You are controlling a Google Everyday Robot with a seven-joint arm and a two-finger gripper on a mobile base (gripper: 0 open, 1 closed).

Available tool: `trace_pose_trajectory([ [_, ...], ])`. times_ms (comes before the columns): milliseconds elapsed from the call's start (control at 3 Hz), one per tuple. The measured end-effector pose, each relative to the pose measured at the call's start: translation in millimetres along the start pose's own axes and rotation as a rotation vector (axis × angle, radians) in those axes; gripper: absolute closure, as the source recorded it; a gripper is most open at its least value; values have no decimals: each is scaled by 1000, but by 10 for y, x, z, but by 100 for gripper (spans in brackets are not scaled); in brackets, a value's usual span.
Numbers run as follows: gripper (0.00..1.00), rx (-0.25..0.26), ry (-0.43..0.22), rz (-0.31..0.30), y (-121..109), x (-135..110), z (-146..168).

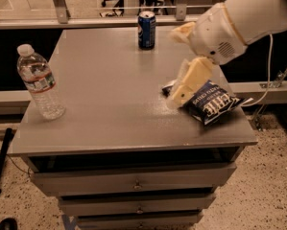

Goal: Pick water bottle

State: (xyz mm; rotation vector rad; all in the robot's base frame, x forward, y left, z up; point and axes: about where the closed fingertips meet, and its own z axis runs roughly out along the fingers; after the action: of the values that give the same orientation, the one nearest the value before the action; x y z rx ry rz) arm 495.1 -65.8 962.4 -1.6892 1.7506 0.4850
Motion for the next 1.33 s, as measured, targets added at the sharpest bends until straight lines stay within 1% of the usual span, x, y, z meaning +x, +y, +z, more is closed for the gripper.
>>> trace_pose_trajectory([
  [333,0,-22,-64,1,50,-201,36],
  [667,0,-19,-56,0,48,-183,30],
  [1000,0,-34,-99,-4,82,-257,175],
  [1333,0,-91,-214,-14,155,-469,717],
])
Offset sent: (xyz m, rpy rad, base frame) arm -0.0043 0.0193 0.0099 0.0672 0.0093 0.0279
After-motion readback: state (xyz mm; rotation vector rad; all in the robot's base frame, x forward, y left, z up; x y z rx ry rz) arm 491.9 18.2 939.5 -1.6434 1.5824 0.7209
